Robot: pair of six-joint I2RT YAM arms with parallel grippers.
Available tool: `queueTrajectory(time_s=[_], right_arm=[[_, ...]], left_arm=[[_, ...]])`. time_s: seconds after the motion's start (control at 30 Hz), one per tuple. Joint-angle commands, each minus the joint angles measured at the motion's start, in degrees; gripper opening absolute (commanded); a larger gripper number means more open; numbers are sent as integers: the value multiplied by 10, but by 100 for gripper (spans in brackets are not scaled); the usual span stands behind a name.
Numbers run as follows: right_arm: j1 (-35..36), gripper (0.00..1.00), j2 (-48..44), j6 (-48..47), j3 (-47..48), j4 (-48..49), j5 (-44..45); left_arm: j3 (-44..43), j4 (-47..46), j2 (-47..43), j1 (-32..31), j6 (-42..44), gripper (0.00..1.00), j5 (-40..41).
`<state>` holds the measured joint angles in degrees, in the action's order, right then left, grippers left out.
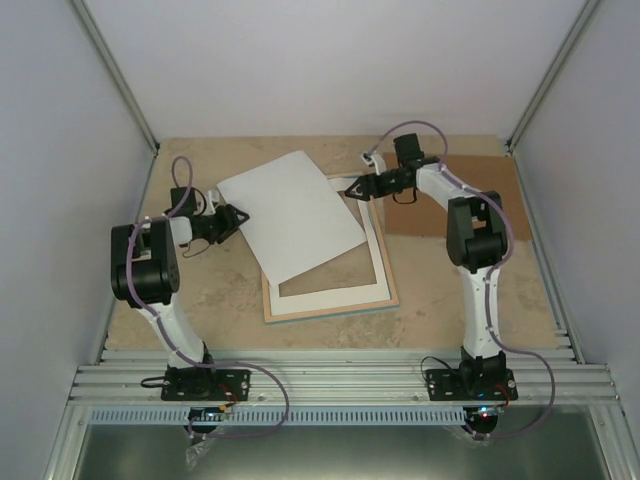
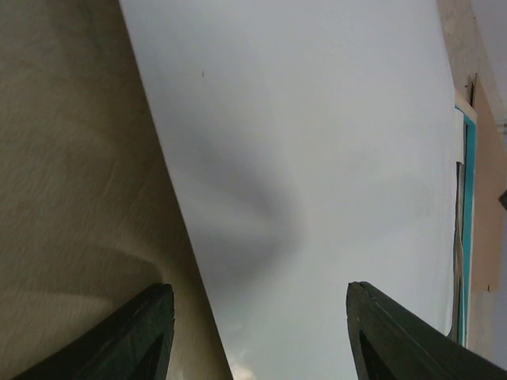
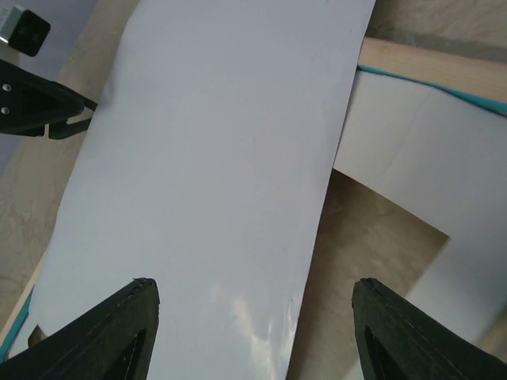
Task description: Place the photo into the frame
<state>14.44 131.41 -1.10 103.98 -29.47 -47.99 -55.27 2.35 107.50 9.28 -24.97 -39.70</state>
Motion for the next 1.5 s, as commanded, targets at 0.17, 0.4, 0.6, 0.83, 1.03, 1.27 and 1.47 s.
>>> queueTrajectory(time_s=[0.17,0.4,0.6,0.83,1.03,1.27,1.47], right_arm=[[47,68,66,65,71,-2,32],[57,68,81,91,84,-4,90],[62,68,91,105,85,-4,95],[64,63,91,122,79,11,28],[62,47,80,127,79,20,-13],[60,32,51,147,66,50,-80],[58,18,41,164,55,67,-112]], left_arm=[[-16,12,32,1,20,61,4],[0,6,27,2,25,60,8],[-3,9,28,2,30,56,6],[1,3,29,2,30,51,3],[-4,3,35,1,35,45,2],[-2,2,33,0,38,36,6],[-5,8,27,1,46,27,5]])
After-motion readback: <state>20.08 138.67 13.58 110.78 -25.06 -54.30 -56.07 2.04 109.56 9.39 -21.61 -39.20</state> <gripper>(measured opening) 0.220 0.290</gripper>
